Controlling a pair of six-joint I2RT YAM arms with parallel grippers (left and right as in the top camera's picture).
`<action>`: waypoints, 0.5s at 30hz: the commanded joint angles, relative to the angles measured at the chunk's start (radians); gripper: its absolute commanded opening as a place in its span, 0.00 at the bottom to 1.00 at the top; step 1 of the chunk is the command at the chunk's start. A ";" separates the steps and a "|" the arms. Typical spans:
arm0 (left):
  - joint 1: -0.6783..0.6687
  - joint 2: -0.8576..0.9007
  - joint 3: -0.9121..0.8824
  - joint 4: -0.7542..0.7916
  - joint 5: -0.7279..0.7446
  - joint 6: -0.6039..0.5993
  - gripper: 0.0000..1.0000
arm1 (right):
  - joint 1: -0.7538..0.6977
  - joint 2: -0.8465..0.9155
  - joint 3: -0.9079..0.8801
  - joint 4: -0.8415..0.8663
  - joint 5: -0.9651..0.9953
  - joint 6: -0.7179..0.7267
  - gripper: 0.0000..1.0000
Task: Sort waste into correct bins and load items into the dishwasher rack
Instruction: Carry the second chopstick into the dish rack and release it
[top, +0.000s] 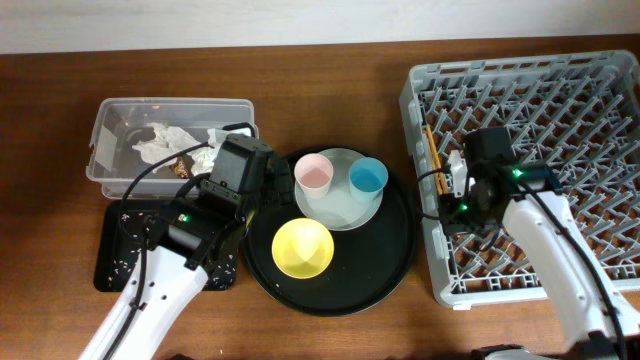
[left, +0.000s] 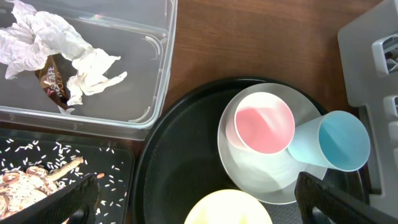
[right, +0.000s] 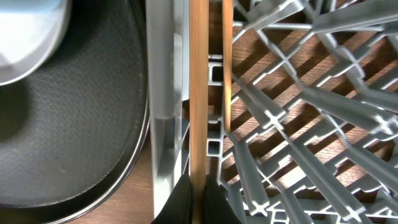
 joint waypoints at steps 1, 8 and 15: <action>0.004 -0.005 0.016 0.002 0.004 -0.005 0.99 | -0.005 0.009 0.017 0.000 0.010 -0.011 0.25; 0.004 -0.005 0.016 0.002 0.004 -0.005 0.99 | -0.005 0.008 0.084 -0.048 0.013 -0.011 0.41; 0.004 -0.005 0.016 0.002 0.004 -0.005 0.99 | -0.002 0.008 0.294 -0.257 -0.377 -0.010 0.63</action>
